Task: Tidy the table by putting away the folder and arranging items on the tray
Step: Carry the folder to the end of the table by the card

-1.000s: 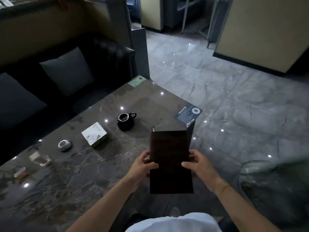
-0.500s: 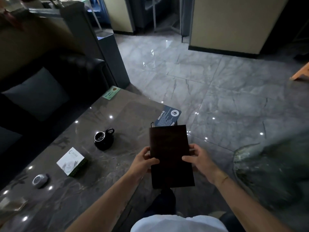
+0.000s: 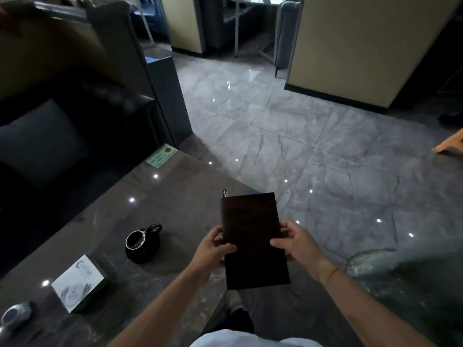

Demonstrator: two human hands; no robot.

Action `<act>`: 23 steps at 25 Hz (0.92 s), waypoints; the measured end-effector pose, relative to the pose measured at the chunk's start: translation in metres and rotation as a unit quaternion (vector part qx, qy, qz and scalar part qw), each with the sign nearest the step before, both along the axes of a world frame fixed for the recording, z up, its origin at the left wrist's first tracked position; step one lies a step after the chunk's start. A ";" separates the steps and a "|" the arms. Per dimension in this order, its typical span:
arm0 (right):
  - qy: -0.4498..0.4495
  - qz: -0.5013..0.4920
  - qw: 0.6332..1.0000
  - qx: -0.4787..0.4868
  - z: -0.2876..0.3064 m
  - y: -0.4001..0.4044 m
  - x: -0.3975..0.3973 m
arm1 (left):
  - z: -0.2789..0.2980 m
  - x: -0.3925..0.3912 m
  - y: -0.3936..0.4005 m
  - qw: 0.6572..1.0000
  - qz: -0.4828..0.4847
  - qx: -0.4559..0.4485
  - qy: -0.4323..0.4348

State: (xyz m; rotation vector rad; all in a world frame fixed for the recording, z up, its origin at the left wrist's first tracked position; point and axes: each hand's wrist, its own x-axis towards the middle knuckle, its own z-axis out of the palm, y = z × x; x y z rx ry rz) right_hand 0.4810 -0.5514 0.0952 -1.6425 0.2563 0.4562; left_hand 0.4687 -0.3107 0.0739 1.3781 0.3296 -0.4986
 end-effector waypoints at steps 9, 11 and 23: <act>0.043 0.075 0.996 -0.035 -0.006 0.051 0.112 | -0.025 0.071 0.039 0.997 0.076 -0.001 0.013; 0.048 0.099 0.993 -0.049 -0.010 0.060 0.132 | -0.028 0.078 0.047 0.995 0.097 0.003 0.018; 0.091 0.268 0.958 -0.035 -0.044 0.101 0.253 | -0.036 0.120 0.048 0.957 0.284 -0.008 0.053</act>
